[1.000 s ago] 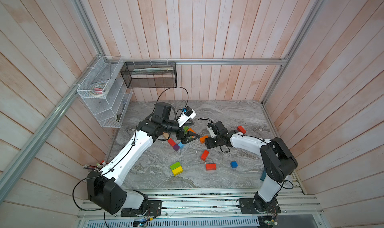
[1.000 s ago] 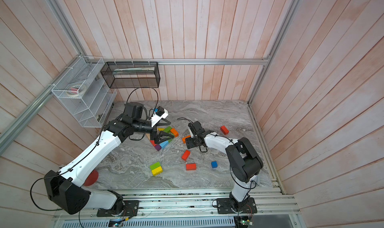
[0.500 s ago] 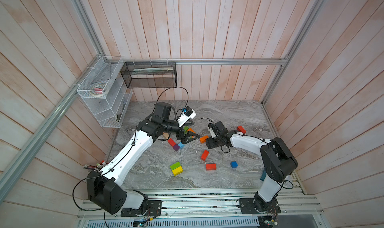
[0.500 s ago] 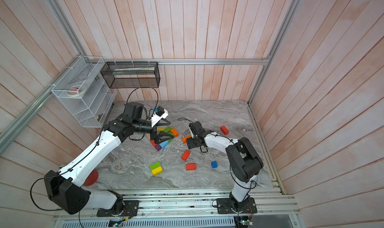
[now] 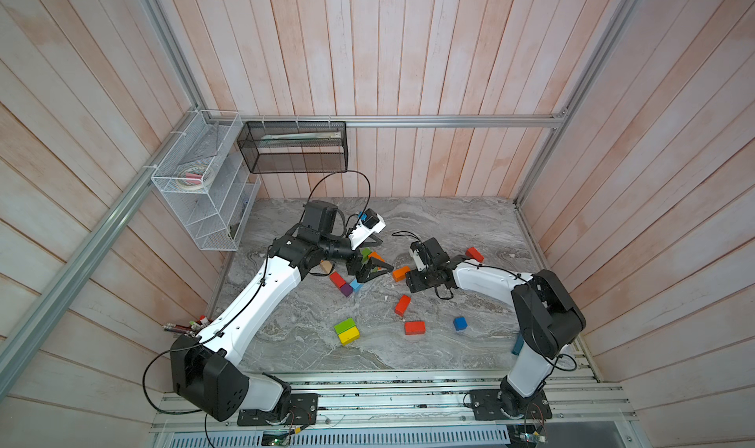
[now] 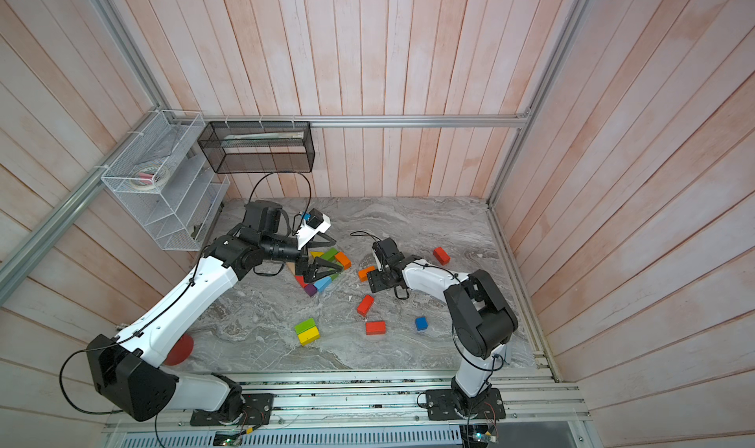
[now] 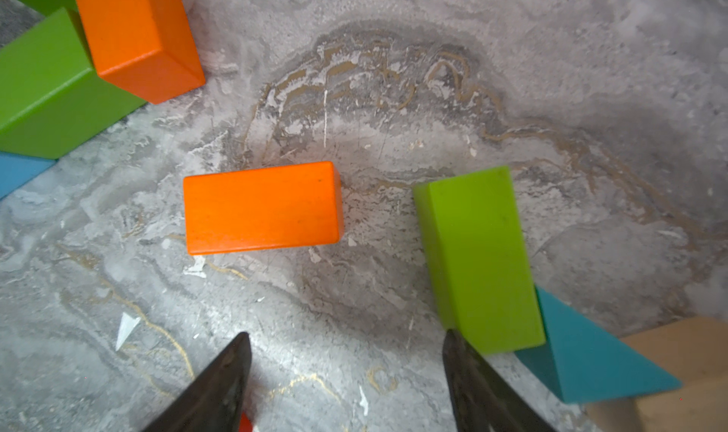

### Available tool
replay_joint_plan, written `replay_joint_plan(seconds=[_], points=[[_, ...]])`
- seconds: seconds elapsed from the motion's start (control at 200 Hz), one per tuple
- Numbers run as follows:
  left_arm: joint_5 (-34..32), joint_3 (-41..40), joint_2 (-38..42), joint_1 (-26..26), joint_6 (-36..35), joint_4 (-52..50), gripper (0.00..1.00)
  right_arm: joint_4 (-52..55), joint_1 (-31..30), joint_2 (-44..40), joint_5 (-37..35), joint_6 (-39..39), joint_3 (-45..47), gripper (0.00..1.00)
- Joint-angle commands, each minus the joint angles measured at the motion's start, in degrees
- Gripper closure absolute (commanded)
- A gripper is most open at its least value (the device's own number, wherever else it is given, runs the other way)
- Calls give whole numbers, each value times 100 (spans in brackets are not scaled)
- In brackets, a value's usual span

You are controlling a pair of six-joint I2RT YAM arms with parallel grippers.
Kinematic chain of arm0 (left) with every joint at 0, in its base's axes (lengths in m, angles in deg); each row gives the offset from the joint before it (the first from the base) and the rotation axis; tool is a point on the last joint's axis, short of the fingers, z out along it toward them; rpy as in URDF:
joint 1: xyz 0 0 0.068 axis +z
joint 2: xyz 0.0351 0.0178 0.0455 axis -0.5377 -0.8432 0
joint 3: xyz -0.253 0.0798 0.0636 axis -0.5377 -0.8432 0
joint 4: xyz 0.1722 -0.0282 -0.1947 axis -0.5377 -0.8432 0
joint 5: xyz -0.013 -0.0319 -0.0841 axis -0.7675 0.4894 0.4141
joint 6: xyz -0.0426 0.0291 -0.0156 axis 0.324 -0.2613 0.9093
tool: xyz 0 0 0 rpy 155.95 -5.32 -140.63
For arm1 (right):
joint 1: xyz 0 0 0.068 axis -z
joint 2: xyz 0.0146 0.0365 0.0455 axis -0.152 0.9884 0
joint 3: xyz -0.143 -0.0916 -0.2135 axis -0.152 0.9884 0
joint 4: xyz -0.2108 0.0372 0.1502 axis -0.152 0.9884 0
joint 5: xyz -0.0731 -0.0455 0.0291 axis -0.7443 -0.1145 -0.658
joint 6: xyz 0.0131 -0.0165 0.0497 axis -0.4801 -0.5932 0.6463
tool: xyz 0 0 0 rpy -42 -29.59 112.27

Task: Assemble a heart with building blocks
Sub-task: Assemble the building block at the center of the board.

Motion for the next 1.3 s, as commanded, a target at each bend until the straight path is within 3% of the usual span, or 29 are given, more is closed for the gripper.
replay_joint_plan(seconds=[0.0, 0.235, 0.42, 0.545, 0.77, 1.295], points=[[28, -63, 129, -17, -10, 87, 0, 177, 31, -17, -82, -91, -11, 23], [45, -65, 123, -17, -6, 100, 0, -14, 8, -246, 491, -256, 37, 23], [71, -66, 115, -17, -4, 114, 0, -88, -154, -240, 541, -407, -156, 24], [80, -75, 123, -17, 5, 132, 0, -95, -285, -59, 532, -408, -426, 31], [78, -68, 138, -20, 6, 125, 0, 65, -661, 521, -312, -476, -1102, 44], [45, -94, 228, -17, -6, 132, 0, 397, -990, 1302, -1674, -724, -1754, 60]])
